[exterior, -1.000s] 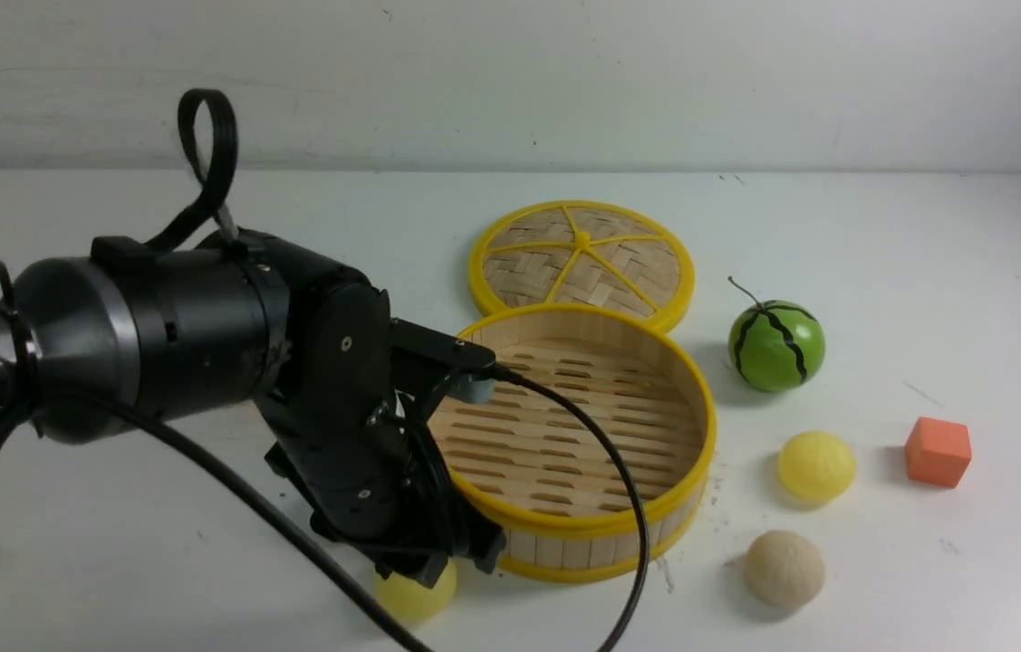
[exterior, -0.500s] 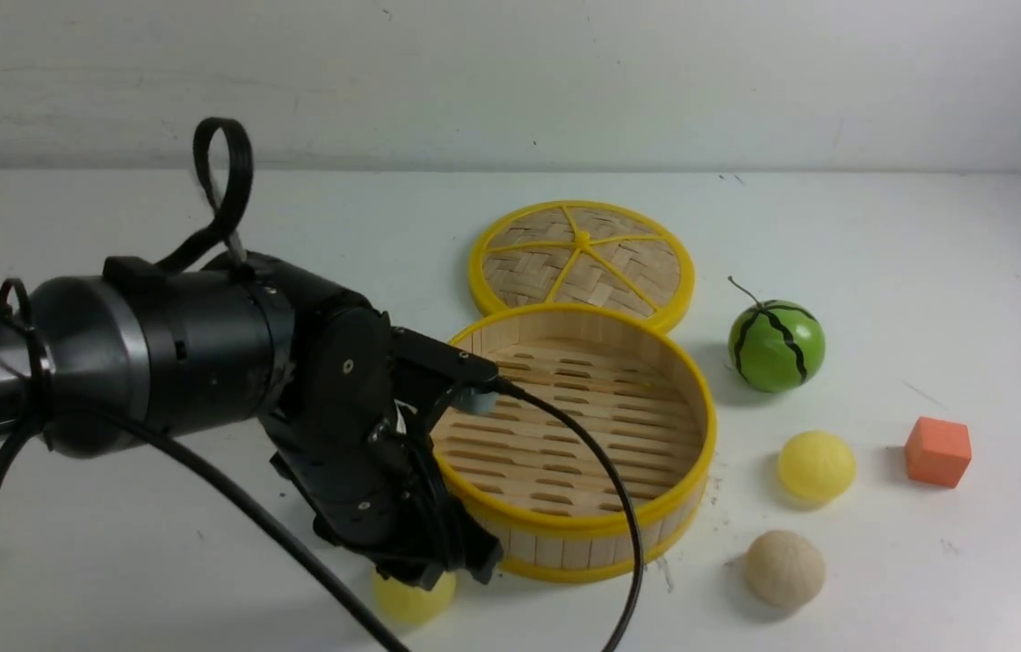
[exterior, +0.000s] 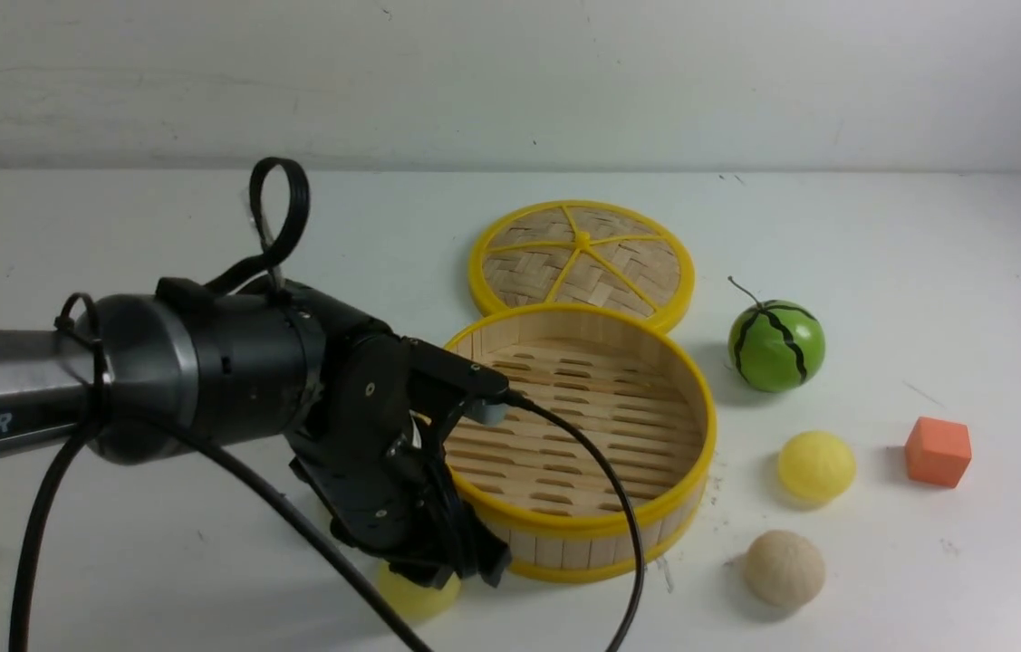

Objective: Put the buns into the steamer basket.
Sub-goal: Use the left arm to grab a steamed stuffed bun, then use the left arm to put the steamed stuffed bun into the steamer, then use the left arm to grab a steamed stuffed bun, then use the left arm to put the steamed stuffed bun into the steamer, then use the right arm to grab a steamed stuffed bun

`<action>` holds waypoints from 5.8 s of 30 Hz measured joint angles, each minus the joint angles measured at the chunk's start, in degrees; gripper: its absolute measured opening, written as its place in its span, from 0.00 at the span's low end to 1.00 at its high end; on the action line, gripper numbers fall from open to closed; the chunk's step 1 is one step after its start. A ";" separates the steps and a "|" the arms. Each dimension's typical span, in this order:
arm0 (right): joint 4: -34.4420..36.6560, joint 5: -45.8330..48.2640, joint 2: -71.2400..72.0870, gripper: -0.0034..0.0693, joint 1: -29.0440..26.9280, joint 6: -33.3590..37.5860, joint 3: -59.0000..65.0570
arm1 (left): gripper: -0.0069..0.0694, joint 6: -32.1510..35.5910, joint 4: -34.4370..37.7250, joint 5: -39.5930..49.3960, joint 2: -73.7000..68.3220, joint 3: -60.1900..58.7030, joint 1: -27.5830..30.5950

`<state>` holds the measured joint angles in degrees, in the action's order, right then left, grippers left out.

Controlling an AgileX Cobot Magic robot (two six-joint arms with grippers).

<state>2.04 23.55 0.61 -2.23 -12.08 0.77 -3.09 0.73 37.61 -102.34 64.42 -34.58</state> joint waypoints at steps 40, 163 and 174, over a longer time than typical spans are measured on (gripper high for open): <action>0.00 0.00 0.00 0.38 0.00 0.05 0.00 | 0.07 0.29 -0.73 11.55 -1.79 23.68 0.00; 0.00 0.00 0.00 0.38 0.00 -0.12 0.00 | 0.09 -0.75 4.60 29.47 -3.80 49.19 5.46; 0.00 0.00 0.00 0.38 0.00 -0.12 0.00 | 0.07 -0.89 10.01 11.20 32.62 4.61 5.46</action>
<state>2.04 23.55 0.61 -2.23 -12.20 0.77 -3.97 10.75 48.81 -69.71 69.03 -29.11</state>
